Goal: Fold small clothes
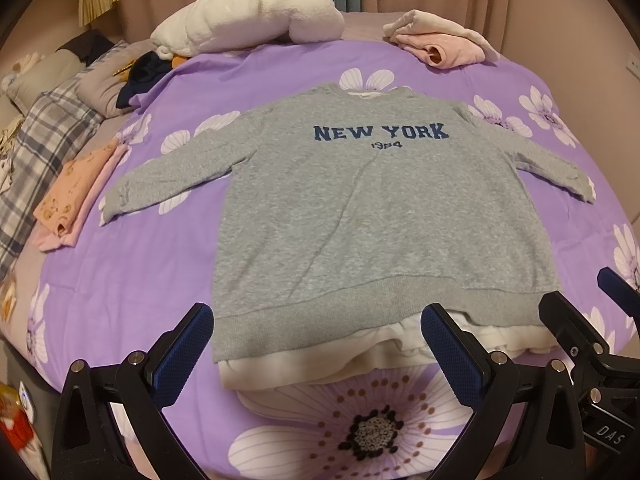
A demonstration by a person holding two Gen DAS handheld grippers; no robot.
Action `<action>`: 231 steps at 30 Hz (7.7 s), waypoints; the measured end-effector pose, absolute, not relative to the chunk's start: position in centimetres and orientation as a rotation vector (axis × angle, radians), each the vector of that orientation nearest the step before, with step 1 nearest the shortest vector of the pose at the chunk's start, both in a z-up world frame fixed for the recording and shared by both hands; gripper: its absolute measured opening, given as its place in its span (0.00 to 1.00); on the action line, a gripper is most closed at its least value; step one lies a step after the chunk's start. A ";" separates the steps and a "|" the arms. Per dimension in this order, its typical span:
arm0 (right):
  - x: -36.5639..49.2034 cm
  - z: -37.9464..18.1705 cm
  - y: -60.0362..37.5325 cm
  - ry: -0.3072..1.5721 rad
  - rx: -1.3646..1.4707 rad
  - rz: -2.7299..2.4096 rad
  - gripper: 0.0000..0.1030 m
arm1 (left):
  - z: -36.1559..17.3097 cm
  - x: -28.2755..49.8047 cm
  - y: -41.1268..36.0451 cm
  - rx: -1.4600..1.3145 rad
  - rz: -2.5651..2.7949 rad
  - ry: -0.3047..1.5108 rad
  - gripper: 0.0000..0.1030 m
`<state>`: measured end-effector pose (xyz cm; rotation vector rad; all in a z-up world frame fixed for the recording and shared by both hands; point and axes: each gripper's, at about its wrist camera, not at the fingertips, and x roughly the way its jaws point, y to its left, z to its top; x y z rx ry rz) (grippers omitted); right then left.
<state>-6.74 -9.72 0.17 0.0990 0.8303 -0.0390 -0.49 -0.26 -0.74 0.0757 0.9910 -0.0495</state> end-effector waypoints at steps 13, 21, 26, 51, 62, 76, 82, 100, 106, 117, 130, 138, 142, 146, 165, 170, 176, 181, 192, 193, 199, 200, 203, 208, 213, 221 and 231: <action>-6.9 0.0 -9.6 0.834 0.101 -0.037 1.00 | -0.7 -0.6 -0.2 0.077 -0.049 0.991 0.99; -6.9 0.0 -9.7 0.834 0.103 -0.037 1.00 | -0.7 -0.6 -0.2 0.078 -0.047 0.989 0.99; -6.9 -0.1 -9.8 0.836 0.109 -0.040 1.00 | -0.7 -0.3 -0.2 0.083 -0.045 0.988 0.99; -4.4 -5.6 -26.5 0.727 0.818 -0.033 1.00 | -3.7 5.6 4.0 -0.386 -0.216 1.067 0.99; 0.3 -8.0 -38.3 0.634 0.994 -0.231 1.00 | -3.1 10.6 3.9 -0.419 -0.193 1.016 0.99; 4.9 -10.0 -46.3 0.508 1.136 -0.330 0.68 | -4.3 13.6 1.5 -0.385 -0.204 1.059 0.99; 5.6 -10.7 -47.3 0.555 1.130 -0.377 0.27 | -4.3 13.7 1.7 -0.377 -0.202 1.059 0.99; 13.7 3.9 -35.0 0.631 0.423 -0.292 0.08 | -4.9 11.4 6.2 -0.446 -0.185 1.059 0.99; 17.7 5.7 -25.2 0.664 0.114 -0.193 0.08 | -5.0 10.5 8.9 -0.483 -0.156 1.045 0.99; 21.7 -4.4 -9.0 0.858 -0.404 0.032 0.08 | -6.9 9.4 13.7 -0.559 -0.072 1.059 0.99; 20.3 -6.3 -7.7 0.920 -0.571 0.114 0.62 | -8.0 9.5 15.0 -0.598 -0.072 1.063 0.99; 21.2 -4.2 -10.2 1.009 -0.181 0.272 0.79 | -8.1 9.3 15.3 -0.632 -0.077 1.065 0.99; 20.2 -5.4 -13.3 1.017 0.222 0.348 0.78 | -7.7 8.9 15.5 -0.622 -0.077 1.054 0.99; 17.3 -6.7 -16.2 0.961 0.521 0.339 0.78 | -7.5 9.1 15.0 -0.593 -0.093 1.057 0.99; 19.7 -8.7 -18.7 0.919 0.740 0.104 0.20 | -8.1 10.2 13.7 -0.558 -0.106 1.084 0.99; 20.8 -4.9 -14.8 0.861 0.510 0.192 0.14 | -8.4 10.2 13.7 -0.561 -0.102 1.091 0.99; 22.6 -2.5 -6.3 0.866 0.251 0.383 0.17 | -8.5 10.2 13.6 -0.563 -0.093 1.099 0.99; 23.1 -3.5 -3.8 0.901 0.275 0.453 0.36 | -8.4 10.2 13.8 -0.560 -0.088 1.104 0.99; 24.8 -5.5 -17.2 0.889 0.388 0.061 0.36 | -8.8 10.7 14.8 -0.566 -0.062 1.103 0.99; 25.0 -6.1 -18.5 0.908 0.396 0.020 0.36 | -8.7 10.8 14.9 -0.565 -0.059 1.101 0.99; 24.6 -8.7 -25.4 0.932 0.386 -0.236 0.18 | -8.3 11.1 16.0 -0.565 -0.026 1.085 0.99; 24.6 -8.9 -26.1 0.925 0.404 -0.236 0.13 | -8.3 11.1 16.1 -0.568 -0.022 1.085 0.99; 24.6 -8.6 -26.7 0.919 0.415 -0.253 0.13 | -8.5 11.1 16.9 -0.586 -0.009 1.084 0.99; 23.0 -6.6 -24.0 0.867 0.337 -0.198 0.37 | -8.3 10.6 18.5 -0.629 0.001 1.068 0.99; 21.1 -5.6 -19.8 0.822 0.250 0.012 0.38 | -7.6 10.2 20.9 -0.675 0.031 1.038 0.99; 21.7 -5.5 -12.3 0.818 0.164 0.210 0.26 | -7.0 8.5 25.8 -0.839 0.051 0.945 0.99; 23.8 -9.2 -7.7 0.940 0.109 0.234 0.25 | -7.1 8.1 29.9 -0.931 0.068 0.881 0.99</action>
